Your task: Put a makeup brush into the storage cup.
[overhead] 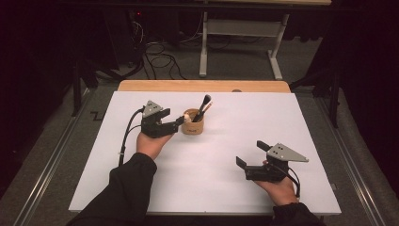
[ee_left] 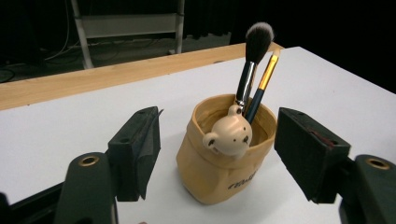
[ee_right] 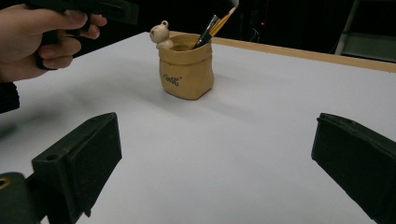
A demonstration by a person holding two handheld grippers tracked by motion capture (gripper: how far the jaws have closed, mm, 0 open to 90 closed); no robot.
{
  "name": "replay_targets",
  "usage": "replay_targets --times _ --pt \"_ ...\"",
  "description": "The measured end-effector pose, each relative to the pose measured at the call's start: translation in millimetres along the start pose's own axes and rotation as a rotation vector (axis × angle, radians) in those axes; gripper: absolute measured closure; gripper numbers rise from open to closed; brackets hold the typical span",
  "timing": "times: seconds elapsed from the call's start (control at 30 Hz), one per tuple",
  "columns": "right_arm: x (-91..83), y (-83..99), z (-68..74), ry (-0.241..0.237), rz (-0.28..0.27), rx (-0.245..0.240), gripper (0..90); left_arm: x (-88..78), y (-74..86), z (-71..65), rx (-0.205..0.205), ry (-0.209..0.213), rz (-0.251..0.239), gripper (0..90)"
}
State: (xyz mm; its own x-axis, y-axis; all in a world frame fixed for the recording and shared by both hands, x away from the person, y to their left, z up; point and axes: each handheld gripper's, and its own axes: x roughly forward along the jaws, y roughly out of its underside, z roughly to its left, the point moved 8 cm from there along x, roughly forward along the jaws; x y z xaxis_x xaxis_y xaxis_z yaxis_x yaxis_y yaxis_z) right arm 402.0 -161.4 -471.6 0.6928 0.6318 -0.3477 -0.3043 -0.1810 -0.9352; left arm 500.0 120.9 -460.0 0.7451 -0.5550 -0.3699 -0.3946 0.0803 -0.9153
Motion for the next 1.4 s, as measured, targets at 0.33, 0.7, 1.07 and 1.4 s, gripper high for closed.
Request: replay_targets --times 0.33,0.7,1.07,1.4 --pt "-0.3 -0.9 1.3 0.000 -0.004 -0.011 2.0 -15.3 12.4 1.5 0.003 -0.009 -0.003 19.3" --pt "-1.3 -1.7 1.4 0.003 -0.008 -0.012 1.9 -40.6 25.4 -0.7 0.016 -0.005 0.010 14.4" --pt "-2.0 -2.2 0.5 0.015 -0.012 -0.011 0.4 -70.3 52.5 -3.6 0.048 0.005 0.042 1.3" --pt "-5.3 -4.6 -2.4 0.028 -0.027 -0.002 0.3 -102.5 76.0 -8.7 0.066 0.034 0.022 0.3"
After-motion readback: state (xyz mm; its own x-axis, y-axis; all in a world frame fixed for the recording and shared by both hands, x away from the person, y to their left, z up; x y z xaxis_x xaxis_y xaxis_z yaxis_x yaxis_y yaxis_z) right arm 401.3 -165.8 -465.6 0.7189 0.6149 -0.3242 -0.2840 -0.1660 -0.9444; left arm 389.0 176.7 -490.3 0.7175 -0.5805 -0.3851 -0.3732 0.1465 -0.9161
